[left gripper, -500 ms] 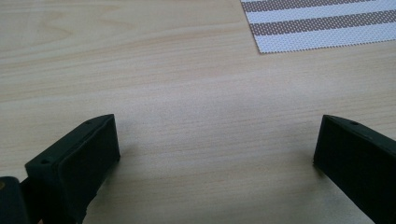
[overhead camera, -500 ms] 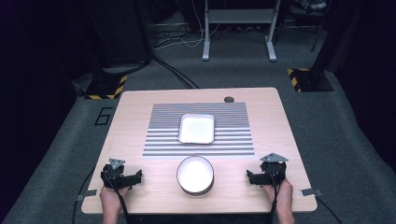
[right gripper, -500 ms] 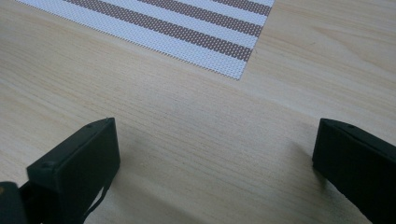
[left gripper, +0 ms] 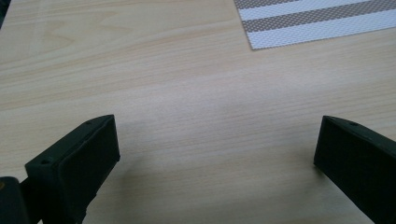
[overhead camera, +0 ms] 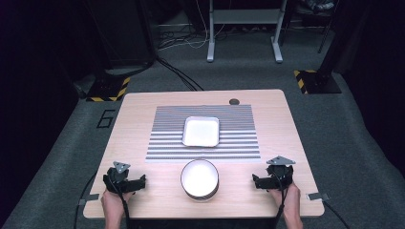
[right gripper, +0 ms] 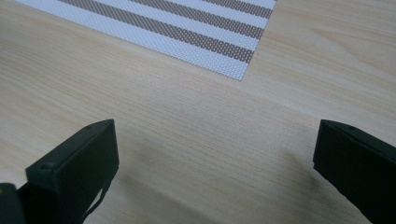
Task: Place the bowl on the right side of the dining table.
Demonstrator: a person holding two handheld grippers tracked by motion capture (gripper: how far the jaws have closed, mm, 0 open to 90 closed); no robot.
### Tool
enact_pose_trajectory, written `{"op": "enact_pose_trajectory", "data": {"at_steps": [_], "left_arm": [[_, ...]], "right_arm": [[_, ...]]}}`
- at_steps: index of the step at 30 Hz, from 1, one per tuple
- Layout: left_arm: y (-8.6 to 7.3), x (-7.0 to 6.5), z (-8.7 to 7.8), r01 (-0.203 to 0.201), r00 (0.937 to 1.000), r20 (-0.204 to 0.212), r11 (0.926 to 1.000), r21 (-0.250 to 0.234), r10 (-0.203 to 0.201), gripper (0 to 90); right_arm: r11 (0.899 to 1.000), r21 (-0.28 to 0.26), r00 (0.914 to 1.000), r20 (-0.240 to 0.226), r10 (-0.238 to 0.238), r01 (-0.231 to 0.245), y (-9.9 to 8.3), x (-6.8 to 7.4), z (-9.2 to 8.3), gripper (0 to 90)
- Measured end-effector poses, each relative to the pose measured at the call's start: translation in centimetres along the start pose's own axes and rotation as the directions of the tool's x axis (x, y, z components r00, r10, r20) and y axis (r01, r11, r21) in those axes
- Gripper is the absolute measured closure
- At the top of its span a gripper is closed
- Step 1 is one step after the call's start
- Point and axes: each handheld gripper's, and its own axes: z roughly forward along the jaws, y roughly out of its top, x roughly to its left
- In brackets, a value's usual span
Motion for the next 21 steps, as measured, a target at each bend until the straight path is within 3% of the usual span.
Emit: {"op": "enact_pose_trajectory", "data": {"at_steps": [5, 14, 21], "left_arm": [[0.1, -0.5, -0.8, 0.002, 0.9995, 0.03, 0.9995, -0.03, -0.001, 0.2], [0.6, -1.5, -2.1, -0.005, 0.9946, 0.103, 0.9979, -0.064, 0.011, 0.4], [1.5, -1.9, -3.7, 0.008, 0.9816, 0.19, 0.9949, -0.1, 0.011, 0.4]], "right_arm": [[1.0, -0.019, 0.9998, -0.013, 0.016, -0.016, 0.3, 0.4, -1.1, 0.0], [1.0, -0.017, 0.9998, -0.019, -0.011, 0.011, 1.0, 1.7, -2.1, 0.0], [0.999, -0.05, 0.9985, -0.052, -0.019, 0.017, 1.9, 2.6, -3.3, 0.0]]}}
